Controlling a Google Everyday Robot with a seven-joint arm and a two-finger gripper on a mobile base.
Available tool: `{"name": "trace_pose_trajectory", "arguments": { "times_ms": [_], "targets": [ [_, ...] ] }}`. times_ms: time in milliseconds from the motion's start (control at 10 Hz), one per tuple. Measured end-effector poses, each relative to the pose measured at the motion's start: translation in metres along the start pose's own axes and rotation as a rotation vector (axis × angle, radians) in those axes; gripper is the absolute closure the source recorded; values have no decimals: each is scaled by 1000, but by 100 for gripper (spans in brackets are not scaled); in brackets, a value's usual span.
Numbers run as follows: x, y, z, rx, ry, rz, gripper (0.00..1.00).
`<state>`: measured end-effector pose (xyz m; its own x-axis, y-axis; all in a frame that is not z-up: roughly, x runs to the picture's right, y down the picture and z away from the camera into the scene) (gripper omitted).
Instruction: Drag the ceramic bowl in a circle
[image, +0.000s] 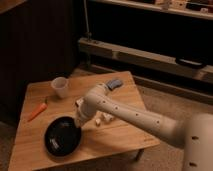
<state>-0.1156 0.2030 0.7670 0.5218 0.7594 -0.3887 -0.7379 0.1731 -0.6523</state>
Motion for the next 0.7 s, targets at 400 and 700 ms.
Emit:
{"name": "trace_pose_trajectory", "arguments": {
  "times_ms": [400, 700],
  "targets": [
    [39, 30, 27, -13, 134, -107, 100],
    [18, 82, 61, -27, 210, -228, 100]
  ]
}}
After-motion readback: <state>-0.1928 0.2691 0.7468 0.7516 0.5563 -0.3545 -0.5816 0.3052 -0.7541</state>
